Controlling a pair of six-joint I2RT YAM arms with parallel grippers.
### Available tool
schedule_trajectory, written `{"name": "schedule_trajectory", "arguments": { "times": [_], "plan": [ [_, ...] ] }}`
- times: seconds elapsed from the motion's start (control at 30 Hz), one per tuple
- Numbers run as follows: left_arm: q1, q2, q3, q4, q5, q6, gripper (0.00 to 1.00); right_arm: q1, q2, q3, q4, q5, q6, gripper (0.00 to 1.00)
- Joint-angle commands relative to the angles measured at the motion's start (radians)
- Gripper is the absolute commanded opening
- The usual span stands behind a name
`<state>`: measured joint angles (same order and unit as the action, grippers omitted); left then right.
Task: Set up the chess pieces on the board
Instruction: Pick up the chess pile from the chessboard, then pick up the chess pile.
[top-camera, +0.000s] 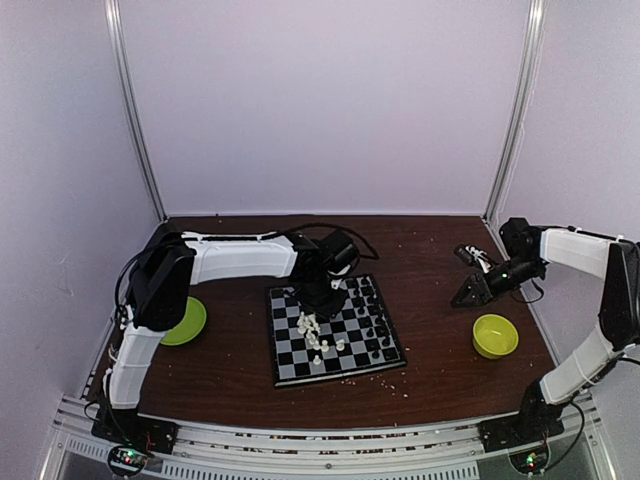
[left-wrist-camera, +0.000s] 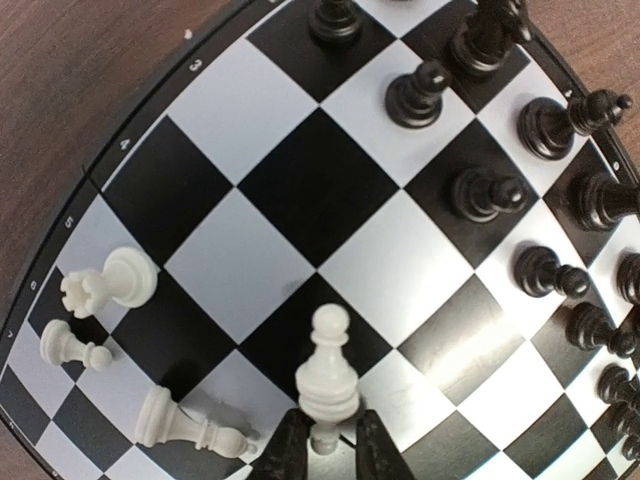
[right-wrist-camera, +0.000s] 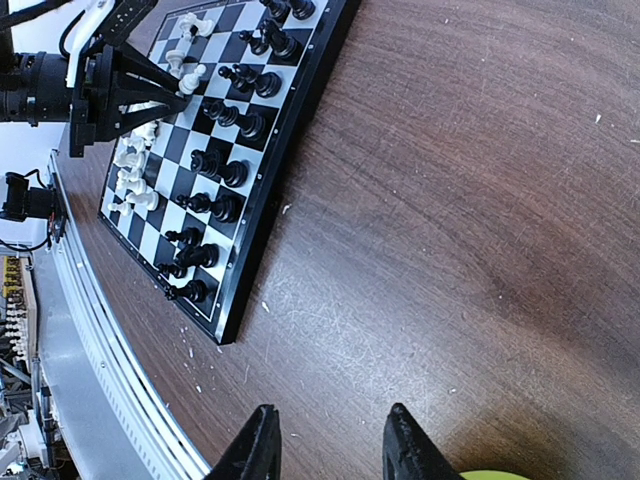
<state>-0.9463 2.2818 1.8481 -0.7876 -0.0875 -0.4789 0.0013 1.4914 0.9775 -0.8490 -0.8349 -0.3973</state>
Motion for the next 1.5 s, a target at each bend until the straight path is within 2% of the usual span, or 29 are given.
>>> {"name": "schedule_trajectory", "arguments": {
  "times": [0.0,0.33,0.4,0.53,0.67,0.8,1.03,1.23,1.47],
  "plan": [
    [-0.006,0.011,-0.019,-0.009,0.032,0.037,0.15,-0.007,0.011,0.024,-0.016,-0.018,-0.012,0.35],
    [-0.006,0.006,-0.024,-0.009,0.009,0.06,0.0,-0.007,0.015,0.024,-0.014,-0.024,-0.012,0.35],
    [-0.006,-0.01,-0.032,-0.005,-0.004,0.071,0.0,-0.007,0.01,0.024,-0.015,-0.036,-0.014,0.35],
    [-0.006,-0.099,-0.095,0.063,0.016,0.144,0.0,-0.005,-0.039,0.033,-0.011,-0.076,-0.01,0.35],
    [-0.006,-0.247,-0.209,0.181,0.104,0.232,0.0,0.016,-0.09,0.101,-0.02,-0.1,0.011,0.36],
    [-0.006,-0.388,-0.351,0.33,0.217,0.291,0.0,0.095,-0.077,0.22,-0.047,-0.127,0.051,0.44],
    [-0.006,-0.562,-0.545,0.552,0.349,0.299,0.0,0.341,0.045,0.405,0.004,-0.087,0.194,0.52],
    [-0.006,-0.658,-0.658,0.683,0.378,0.266,0.0,0.492,0.182,0.555,0.004,-0.162,0.28,0.51],
    [-0.006,-0.685,-0.71,0.744,0.411,0.25,0.0,0.572,0.28,0.623,-0.019,-0.163,0.317,0.45]
  ]
}}
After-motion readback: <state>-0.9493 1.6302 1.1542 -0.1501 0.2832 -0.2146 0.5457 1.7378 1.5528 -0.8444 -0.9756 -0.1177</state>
